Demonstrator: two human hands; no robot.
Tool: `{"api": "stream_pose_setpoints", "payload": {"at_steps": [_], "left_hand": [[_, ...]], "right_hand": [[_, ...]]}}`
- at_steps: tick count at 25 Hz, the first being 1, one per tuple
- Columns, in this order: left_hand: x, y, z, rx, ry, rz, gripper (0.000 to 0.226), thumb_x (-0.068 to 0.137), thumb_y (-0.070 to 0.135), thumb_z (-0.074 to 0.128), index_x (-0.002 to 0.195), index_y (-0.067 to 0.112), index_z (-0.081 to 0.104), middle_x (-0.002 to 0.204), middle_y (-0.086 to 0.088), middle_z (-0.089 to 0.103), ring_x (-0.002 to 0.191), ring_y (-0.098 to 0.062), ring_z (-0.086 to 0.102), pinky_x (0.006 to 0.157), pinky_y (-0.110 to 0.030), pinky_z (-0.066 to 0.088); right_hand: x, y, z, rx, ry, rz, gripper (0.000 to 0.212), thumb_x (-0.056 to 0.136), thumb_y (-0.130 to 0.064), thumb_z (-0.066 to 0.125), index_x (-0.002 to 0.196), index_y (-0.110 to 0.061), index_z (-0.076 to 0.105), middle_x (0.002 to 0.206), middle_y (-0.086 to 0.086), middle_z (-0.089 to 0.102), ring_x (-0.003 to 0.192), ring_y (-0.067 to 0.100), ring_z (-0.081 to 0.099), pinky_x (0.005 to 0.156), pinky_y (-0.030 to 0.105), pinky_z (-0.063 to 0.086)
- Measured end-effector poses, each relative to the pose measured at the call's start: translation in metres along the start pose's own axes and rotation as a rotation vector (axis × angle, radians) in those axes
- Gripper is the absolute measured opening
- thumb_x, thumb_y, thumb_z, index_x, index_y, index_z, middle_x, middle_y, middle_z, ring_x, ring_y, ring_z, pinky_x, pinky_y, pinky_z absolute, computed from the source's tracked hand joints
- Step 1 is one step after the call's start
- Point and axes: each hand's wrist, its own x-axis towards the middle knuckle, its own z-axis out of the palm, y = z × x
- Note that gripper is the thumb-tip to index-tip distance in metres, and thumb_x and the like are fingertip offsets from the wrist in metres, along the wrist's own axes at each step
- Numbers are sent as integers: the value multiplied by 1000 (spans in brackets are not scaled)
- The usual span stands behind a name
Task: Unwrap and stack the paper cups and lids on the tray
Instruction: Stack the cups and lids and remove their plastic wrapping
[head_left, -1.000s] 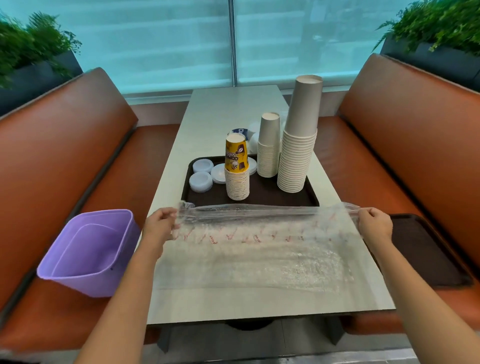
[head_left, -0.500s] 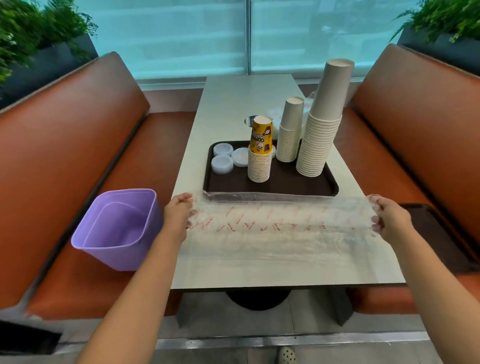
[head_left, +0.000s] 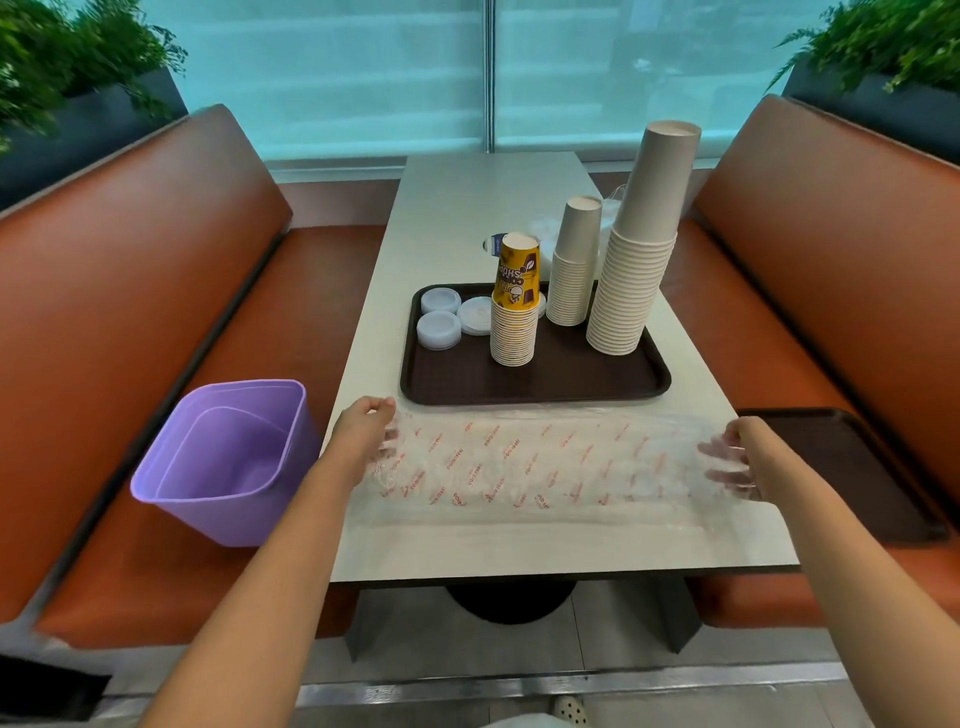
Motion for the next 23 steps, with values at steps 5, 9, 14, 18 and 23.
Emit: {"api": "stream_pose_setpoints", "payload": {"at_steps": [5, 9, 14, 18, 23], "left_hand": [[9, 11, 2, -81, 139, -15, 26, 102, 24, 35, 93, 10, 55, 80, 2, 52, 62, -11, 48, 52, -23, 36], [17, 11, -2, -154, 221, -32, 23, 97, 31, 49, 82, 15, 55, 68, -1, 47, 53, -11, 36, 45, -18, 32], [20, 7, -17, -14, 138, -118, 26, 95, 31, 55, 94, 6, 62, 72, -1, 50, 57, -12, 36, 54, -22, 35], [31, -3, -30, -146, 271, -49, 7, 93, 18, 58, 87, 16, 56, 76, -1, 48, 56, -12, 36, 49, -23, 28], [39, -16, -31, -235, 227, -69, 17, 90, 6, 60, 84, 19, 52, 81, 0, 52, 58, -10, 38, 50, -22, 29]], "right_hand": [[11, -4, -1, 123, 163, -157, 12, 91, -22, 58, 98, -12, 61, 70, 1, 40, 52, 15, 27, 48, 26, 21], [13, -14, 4, 259, 224, -154, 14, 87, -23, 61, 99, -17, 64, 67, -2, 39, 52, 13, 26, 47, 28, 24], [16, -5, -3, 169, 168, -186, 17, 90, -24, 57, 102, -16, 64, 72, -2, 45, 55, 14, 31, 49, 27, 25], [18, 1, -7, -177, 111, -329, 25, 93, -22, 56, 102, -1, 67, 70, 5, 54, 53, 17, 40, 49, 26, 27], [14, 4, 2, -629, 500, -522, 39, 91, -29, 60, 122, -6, 56, 108, 15, 62, 95, 34, 58, 75, 40, 49]]}}
